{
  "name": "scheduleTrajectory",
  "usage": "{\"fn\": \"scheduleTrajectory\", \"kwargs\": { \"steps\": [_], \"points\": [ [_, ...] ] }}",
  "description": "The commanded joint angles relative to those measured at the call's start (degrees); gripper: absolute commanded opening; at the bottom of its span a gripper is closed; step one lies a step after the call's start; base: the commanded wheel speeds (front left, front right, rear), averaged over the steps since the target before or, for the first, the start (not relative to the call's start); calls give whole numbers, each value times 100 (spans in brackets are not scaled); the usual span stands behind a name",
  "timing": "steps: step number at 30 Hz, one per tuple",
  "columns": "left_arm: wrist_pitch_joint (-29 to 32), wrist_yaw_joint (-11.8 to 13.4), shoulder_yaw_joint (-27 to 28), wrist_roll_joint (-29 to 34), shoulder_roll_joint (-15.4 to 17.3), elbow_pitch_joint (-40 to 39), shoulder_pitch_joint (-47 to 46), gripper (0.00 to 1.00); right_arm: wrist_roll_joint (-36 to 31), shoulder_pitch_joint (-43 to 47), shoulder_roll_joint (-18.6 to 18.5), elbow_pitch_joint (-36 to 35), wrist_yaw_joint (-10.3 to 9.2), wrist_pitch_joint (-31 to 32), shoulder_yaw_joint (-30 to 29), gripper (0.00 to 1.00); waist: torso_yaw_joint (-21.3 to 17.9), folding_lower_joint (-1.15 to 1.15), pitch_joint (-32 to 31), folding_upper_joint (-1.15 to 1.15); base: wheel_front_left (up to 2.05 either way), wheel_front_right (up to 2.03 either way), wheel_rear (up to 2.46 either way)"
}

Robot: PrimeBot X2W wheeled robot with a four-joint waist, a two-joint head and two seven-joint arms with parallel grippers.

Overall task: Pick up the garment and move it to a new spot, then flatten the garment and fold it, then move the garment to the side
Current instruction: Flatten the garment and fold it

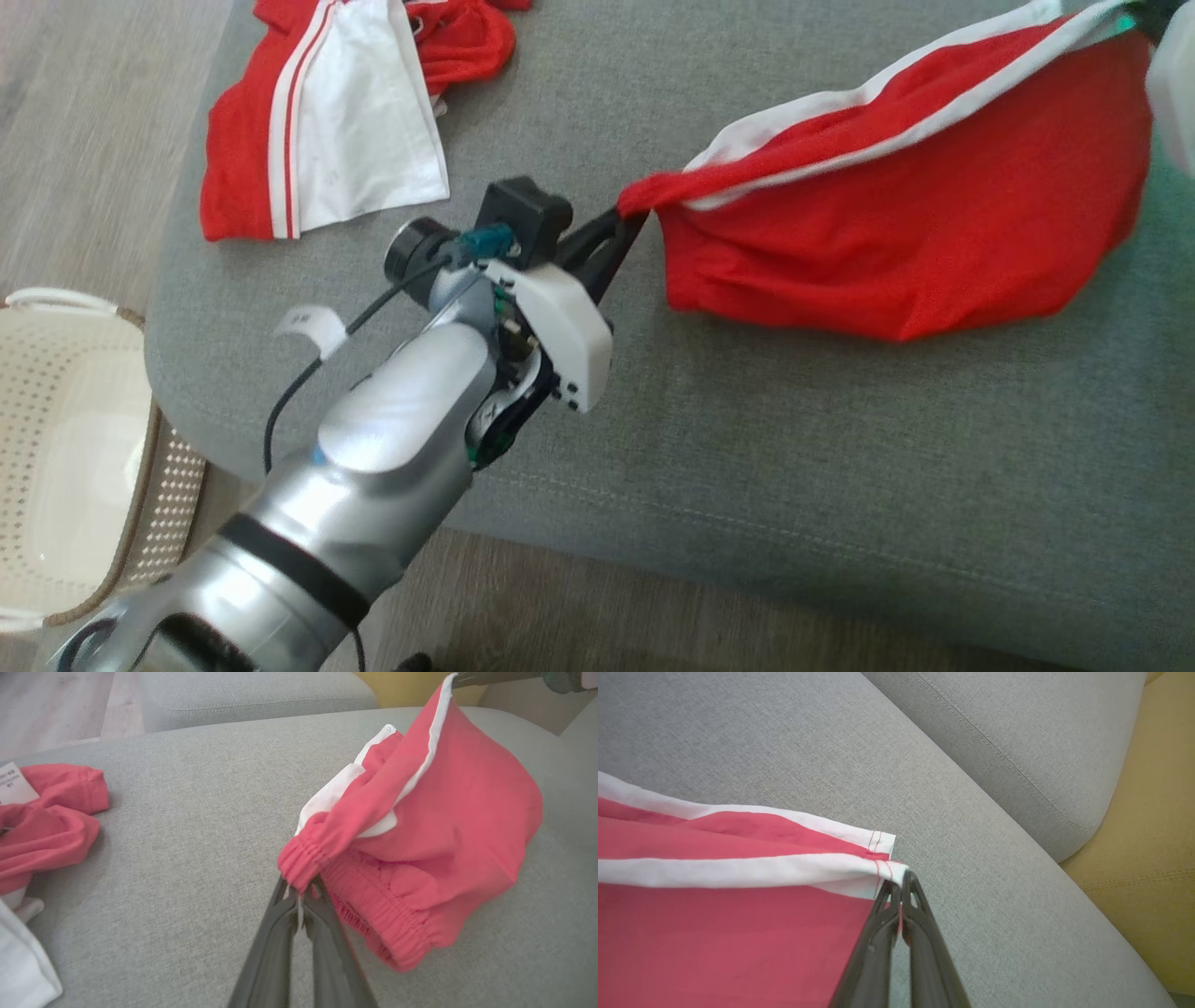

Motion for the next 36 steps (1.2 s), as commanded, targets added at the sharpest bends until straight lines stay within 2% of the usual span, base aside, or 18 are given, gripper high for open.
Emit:
{"fn": "scheduleTrajectory", "kwargs": {
  "steps": [1, 7, 10, 11, 12, 13, 14, 15, 16, 21, 28, 32, 36],
  "points": [
    [-82, -14, 241, 27, 52, -33, -301, 0, -40, -99, -7, 17, -3, -70, -1, 0, 35, 0, 55, 0, 0, 0, 0],
    [-211, -19, 246, 10, -107, 365, -533, 0, -71, -240, 73, 224, -3, -162, 97, 0, 91, 0, 194, 0, 0, 0, 0],
    [-273, -39, 222, -4, -167, 530, -600, 0, 113, -210, 142, 273, -3, -118, 120, 0, 98, 0, 228, 0, 0, 0, 0],
    [-292, -42, 215, -10, -184, 581, -619, 0, 193, -207, 166, 285, -3, -116, 123, 9, 97, 0, 236, 0, 0, 0, 0],
    [-317, -39, 213, -17, -200, 631, -638, 7, 236, -215, 185, 297, -3, -146, 127, 100, 95, 0, 242, 0, 0, 0, 0],
    [-343, -38, 210, -24, -215, 681, -655, 34, 279, -213, 203, 339, -3, -141, 131, 100, 92, 0, 244, 0, 0, 0, 0],
    [-368, -33, 206, -31, -228, 733, -669, 53, 276, -215, 221, 362, -3, -148, 140, 100, 90, 0, 241, 0, 0, 0, 0],
    [-395, -14, 207, -37, -241, 785, -682, 92, 274, -209, 236, 383, -3, -163, 147, 100, 88, 0, 236, 0, 0, 0, 0],
    [-421, -1, 205, -44, -253, 834, -690, 100, 280, -195, 251, 406, -3, -179, 154, 100, 84, 0, 225, 0, 0, 0, 0],
    [-565, 108, 263, -119, -290, 1041, -676, 100, 337, -110, 305, 623, -3, -381, 170, 100, 52, 0, 50, 0, 0, 0, 0],
    [-787, 304, 629, -260, -174, 988, -527, 100, 653, 198, 487, 1030, -3, -1096, -12, 100, -62, 0, -427, 0, 0, 0, 0],
    [-834, 500, 971, -309, 0, 695, -325, 100, 821, 478, 648, 1201, -3, -1686, -184, 100, -173, 0, -773, 0, 0, 0, 0],
    [-841, 797, 1528, -182, 211, -8, 38, 100, 769, 792, 829, 1322, -3, -2472, -277, 100, -306, 0, -1142, 0, 0, 0, 0]
  ]
}}
